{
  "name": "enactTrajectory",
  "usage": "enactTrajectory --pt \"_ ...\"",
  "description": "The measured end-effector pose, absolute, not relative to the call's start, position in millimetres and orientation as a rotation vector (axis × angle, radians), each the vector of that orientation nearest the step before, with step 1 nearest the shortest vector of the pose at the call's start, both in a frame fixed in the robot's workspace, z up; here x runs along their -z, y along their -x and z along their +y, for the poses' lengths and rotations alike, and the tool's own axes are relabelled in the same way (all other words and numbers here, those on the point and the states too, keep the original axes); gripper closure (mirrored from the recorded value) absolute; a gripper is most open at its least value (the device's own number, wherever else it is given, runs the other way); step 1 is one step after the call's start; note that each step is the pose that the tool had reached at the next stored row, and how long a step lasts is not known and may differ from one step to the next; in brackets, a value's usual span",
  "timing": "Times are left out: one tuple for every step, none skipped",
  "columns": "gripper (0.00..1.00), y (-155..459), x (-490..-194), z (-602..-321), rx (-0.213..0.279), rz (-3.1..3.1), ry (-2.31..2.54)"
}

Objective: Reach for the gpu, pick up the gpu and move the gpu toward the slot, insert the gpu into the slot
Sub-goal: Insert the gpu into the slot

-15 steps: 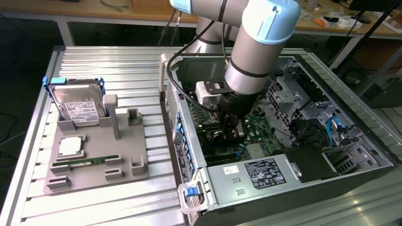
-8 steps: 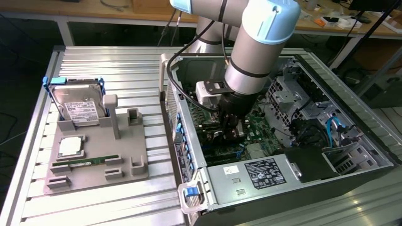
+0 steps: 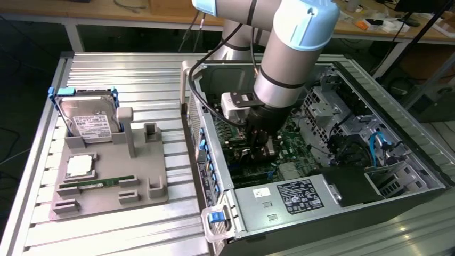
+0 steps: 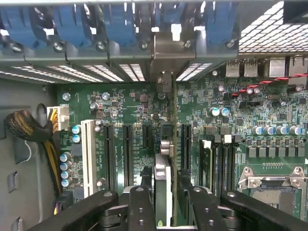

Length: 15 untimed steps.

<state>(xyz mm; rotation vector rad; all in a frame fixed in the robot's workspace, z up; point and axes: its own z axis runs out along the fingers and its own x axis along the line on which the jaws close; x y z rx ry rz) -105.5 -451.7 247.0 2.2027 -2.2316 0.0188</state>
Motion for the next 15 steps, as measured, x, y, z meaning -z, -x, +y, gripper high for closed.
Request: enactTrajectory --pt "0.66 106 -249 -452 -0.019 -2.231 -2.202" --pt "0.66 106 -252 -452 -0.020 -2.231 -2.202" --pt "0.66 106 -255 -451 -0.021 -2.231 -2.202" --pt "0.66 106 -258 -451 -0.021 -2.231 -2.202" --pt "0.66 106 -261 -451 -0.022 -2.230 -2.201" --pt "0.66 106 -264 -451 -0.023 -2.230 -2.201" --pt "0.66 106 -267 -451 -0.023 -2.230 -2.201" --pt "0.66 106 -270 -451 -0.024 -2.229 -2.200" --pt "0.66 106 -273 -451 -0.025 -2.229 -2.200" --pt "0.66 106 -276 -451 -0.026 -2.228 -2.199" --pt "0.66 106 -279 -451 -0.028 -2.228 -2.199" --pt "0.66 106 -281 -450 -0.029 -2.227 -2.198" --pt "0.66 106 -282 -450 -0.029 -2.227 -2.198" --pt "0.66 106 -284 -450 -0.030 -2.227 -2.198" --pt "0.67 106 -286 -450 -0.030 -2.227 -2.198"
